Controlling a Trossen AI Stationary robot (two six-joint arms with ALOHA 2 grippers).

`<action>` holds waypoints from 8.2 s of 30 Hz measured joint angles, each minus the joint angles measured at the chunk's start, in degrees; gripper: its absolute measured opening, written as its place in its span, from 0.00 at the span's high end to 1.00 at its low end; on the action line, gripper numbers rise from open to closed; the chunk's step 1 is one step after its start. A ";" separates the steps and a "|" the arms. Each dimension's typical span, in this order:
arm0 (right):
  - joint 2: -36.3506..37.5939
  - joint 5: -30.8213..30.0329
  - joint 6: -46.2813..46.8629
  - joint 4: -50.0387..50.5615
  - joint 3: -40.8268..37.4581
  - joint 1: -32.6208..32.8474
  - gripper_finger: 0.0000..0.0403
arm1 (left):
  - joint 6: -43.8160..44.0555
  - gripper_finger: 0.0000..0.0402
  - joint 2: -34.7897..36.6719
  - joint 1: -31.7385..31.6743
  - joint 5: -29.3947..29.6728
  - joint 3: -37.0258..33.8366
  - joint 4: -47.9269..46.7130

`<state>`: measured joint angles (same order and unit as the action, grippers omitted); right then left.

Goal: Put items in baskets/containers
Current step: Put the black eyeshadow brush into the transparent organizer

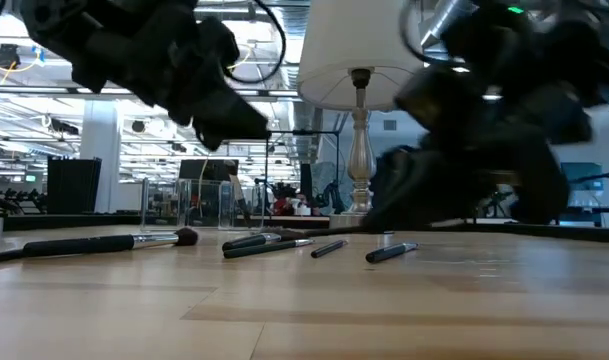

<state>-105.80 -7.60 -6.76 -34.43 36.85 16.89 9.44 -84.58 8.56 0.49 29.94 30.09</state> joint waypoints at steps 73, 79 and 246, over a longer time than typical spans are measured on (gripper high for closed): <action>31.26 -3.94 -15.70 -7.59 2.12 -7.39 0.93 | -8.25 0.96 40.44 -11.59 1.03 -6.37 -11.91; 13.73 5.16 -9.75 -37.63 -0.20 -16.09 0.91 | -6.18 0.96 38.22 -11.46 0.95 -13.18 -1.85; -20.63 -7.76 -2.69 13.42 51.45 -20.86 0.72 | -16.34 0.71 43.94 -1.97 12.96 -13.31 -1.73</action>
<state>-126.43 -15.35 -9.45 -21.01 88.30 -3.97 -6.90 -40.64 6.59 13.45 16.63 28.36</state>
